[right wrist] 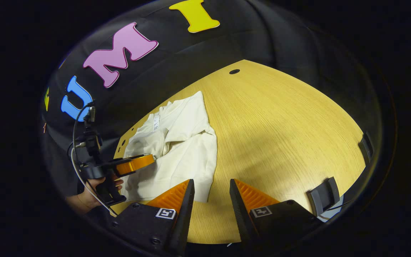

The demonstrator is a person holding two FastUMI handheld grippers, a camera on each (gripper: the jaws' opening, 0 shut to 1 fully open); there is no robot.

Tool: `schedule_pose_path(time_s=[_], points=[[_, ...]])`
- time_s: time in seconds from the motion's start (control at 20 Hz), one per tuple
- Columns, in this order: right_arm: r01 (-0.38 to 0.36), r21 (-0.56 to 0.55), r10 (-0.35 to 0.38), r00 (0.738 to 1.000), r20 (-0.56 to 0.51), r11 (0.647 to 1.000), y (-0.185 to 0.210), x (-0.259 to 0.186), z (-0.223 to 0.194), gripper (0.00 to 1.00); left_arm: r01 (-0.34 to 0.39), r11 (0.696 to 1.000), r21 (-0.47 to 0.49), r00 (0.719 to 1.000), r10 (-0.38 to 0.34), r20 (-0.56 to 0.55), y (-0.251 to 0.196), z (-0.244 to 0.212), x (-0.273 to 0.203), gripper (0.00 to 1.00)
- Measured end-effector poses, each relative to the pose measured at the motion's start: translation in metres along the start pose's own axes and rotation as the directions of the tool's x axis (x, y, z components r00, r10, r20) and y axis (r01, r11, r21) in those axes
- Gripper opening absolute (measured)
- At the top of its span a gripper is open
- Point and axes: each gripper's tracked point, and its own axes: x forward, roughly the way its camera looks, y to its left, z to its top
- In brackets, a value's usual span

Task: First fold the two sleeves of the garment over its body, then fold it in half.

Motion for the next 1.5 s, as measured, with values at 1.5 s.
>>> schedule_pose_path(time_s=[1.5], points=[[0.005, -0.060, -0.015, 0.987, -0.162, 0.998, 0.040, 0.072, -0.052, 0.61, -0.267, 0.919, -0.291, 0.954, 0.209, -0.214, 0.177, -0.170, -0.107, 0.76]])
